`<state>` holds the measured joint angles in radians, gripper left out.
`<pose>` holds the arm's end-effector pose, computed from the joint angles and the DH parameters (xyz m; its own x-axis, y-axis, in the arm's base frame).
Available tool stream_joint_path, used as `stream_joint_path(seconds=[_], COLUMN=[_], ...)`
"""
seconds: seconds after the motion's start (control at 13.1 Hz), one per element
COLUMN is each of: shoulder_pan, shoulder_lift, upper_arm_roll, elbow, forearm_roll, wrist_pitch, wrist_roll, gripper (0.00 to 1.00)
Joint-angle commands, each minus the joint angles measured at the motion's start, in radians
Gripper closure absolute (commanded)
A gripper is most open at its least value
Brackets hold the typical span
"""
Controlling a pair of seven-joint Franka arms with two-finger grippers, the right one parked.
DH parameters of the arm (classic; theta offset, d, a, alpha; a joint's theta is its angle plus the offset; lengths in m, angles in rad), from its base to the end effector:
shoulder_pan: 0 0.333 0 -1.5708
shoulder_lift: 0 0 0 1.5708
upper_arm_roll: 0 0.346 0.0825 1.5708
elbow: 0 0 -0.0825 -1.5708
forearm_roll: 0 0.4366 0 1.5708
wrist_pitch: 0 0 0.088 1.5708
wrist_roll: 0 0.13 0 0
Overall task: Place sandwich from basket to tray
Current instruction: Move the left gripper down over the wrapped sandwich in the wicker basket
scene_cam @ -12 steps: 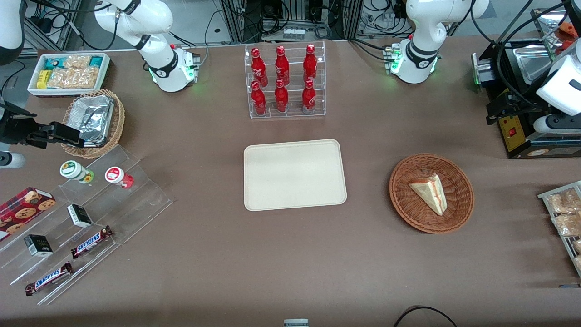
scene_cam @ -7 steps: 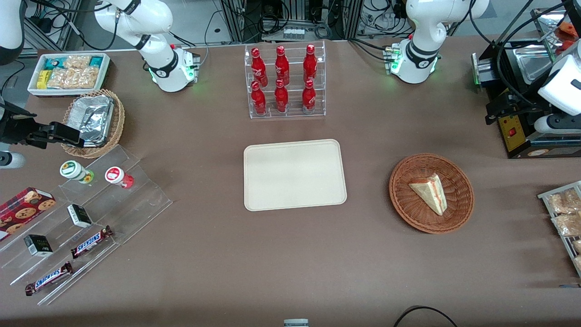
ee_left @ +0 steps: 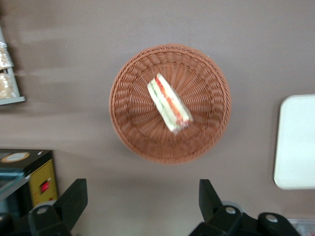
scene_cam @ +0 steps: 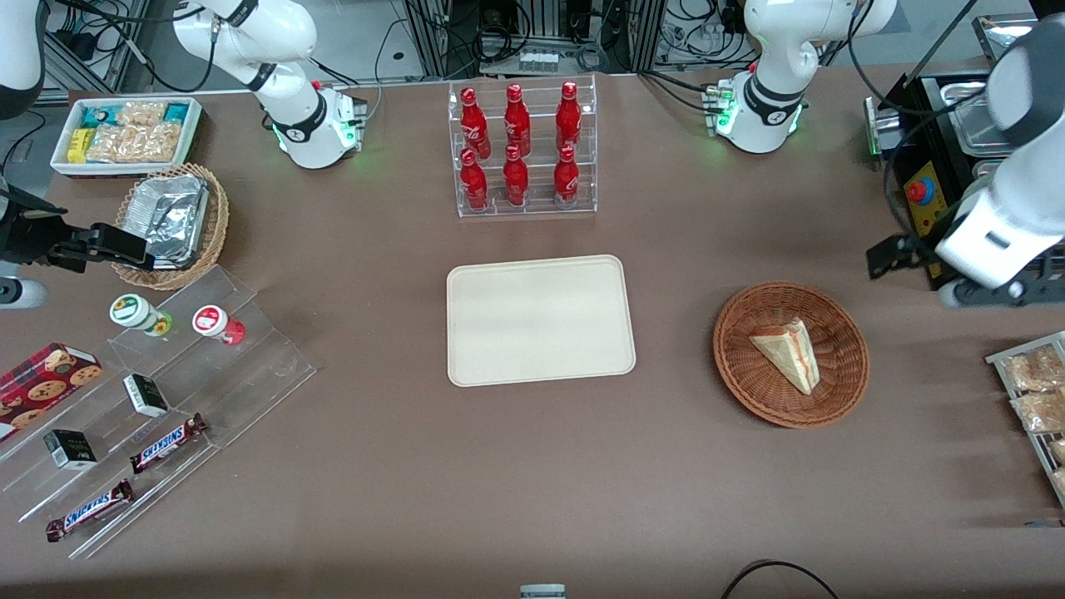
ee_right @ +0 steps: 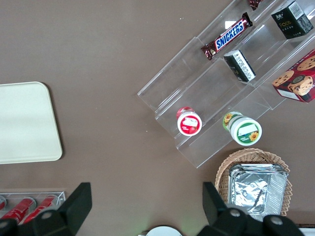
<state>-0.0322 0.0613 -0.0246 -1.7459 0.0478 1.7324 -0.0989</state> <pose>0.6247 -0.0298 0.5152 0.9969 0.0344 -0.0701 0.0308 -0.9982 -0.0521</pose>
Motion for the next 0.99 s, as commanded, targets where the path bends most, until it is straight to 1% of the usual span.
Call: stream_joint_path(seconds=[0.0,0.15,0.3,0.46,0.76,0.91], shoulder_pan=[-0.012,-0.031,-0.032,-0.044,-0.043,-0.043], shoulder_lift=[0.011,0.046,0.067,0.066,0.078,0.121], upper_arm_roll=[-0.006,-0.006,-0.006,-0.006,-0.005,-0.005], elbow=[-0.108,-0.174,-0.233,-0.318,-0.467,-0.468], forearm_roll=[0.018,0.02,0.018,0.018,0.018,0.018], wrist_pitch=[0.141,0.267,0.35,0.465,0.709,0.746], wrist_roll=[-0.105,-0.209,-0.31,-0.415,-0.484,-0.511], gripper=[0.0,0.0,0.0,0.0,0.0,0.0])
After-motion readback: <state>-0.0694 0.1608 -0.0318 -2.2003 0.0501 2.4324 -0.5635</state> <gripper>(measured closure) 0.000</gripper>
